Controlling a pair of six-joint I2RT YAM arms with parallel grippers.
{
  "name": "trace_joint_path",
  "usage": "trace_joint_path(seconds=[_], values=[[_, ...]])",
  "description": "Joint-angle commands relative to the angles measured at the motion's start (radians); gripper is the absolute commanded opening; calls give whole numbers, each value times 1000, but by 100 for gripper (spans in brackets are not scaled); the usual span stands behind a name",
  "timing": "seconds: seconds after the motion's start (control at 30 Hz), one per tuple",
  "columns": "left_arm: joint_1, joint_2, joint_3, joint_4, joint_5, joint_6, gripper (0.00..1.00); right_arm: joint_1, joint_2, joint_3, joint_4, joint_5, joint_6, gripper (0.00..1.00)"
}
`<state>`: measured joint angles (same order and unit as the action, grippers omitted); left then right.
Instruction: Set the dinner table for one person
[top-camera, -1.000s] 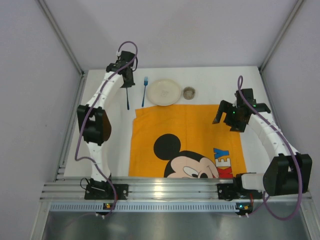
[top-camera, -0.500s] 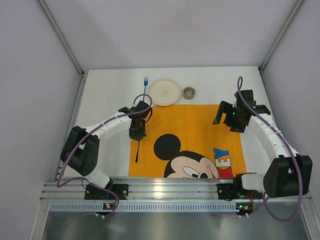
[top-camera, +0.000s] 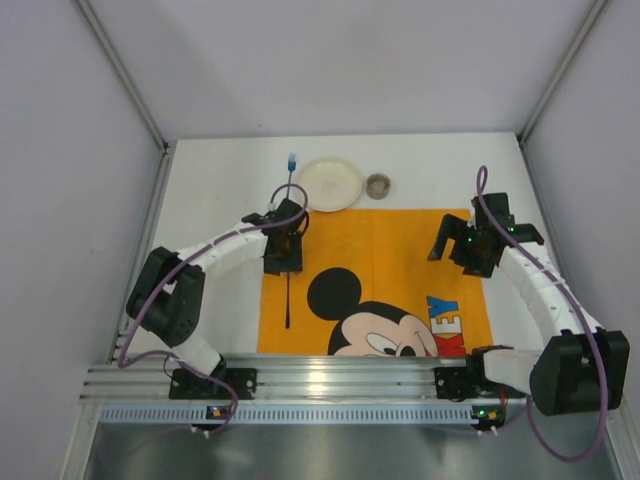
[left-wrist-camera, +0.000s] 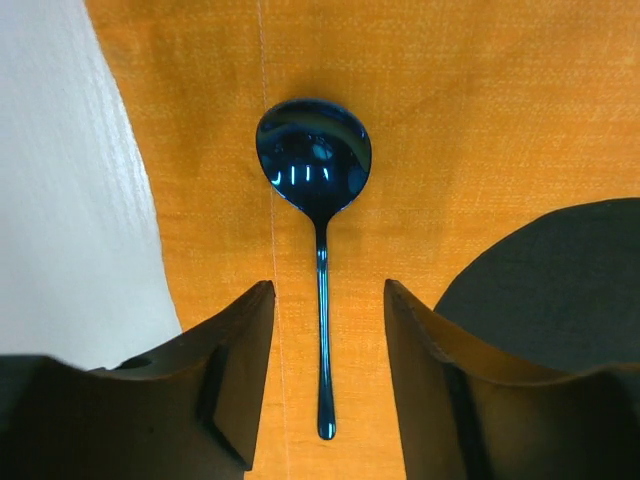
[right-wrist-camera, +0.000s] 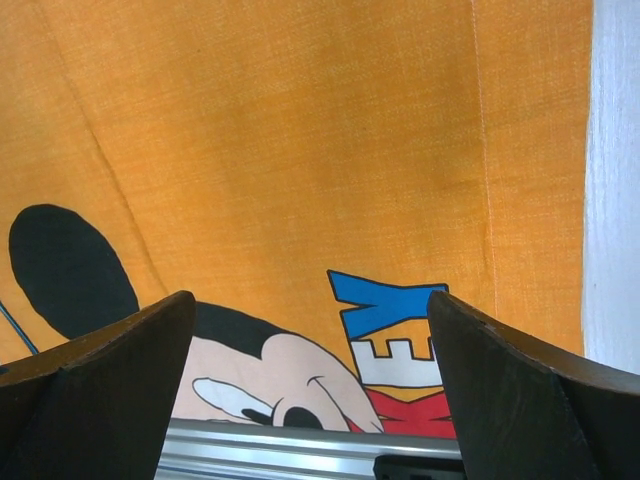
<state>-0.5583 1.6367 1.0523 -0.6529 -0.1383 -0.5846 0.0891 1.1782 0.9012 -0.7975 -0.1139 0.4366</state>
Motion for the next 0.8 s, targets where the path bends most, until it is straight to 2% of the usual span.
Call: trace_joint_path(seconds=[0.0, 0.07, 0.13, 0.27, 0.4, 0.6, 0.77], values=[[-3, -11, 99, -25, -53, 11, 54, 3, -28, 2, 7, 22, -16, 100], [0, -3, 159, -68, -95, 51, 60, 3, -32, 7, 6, 26, -16, 100], [23, 34, 260, -89, -130, 96, 61, 3, -34, 10, 6, 26, -18, 100], [99, 141, 412, -109, -124, 153, 57, 3, -37, 13, 3, 26, -16, 100], [194, 261, 543, -116, -81, 175, 49, 3, -51, 10, -3, 28, -18, 100], [236, 406, 610, -113, -63, 190, 40, 3, -58, 2, -17, 40, -21, 100], [250, 480, 617, -93, -47, 184, 38, 3, -54, 4, -26, 49, -29, 100]])
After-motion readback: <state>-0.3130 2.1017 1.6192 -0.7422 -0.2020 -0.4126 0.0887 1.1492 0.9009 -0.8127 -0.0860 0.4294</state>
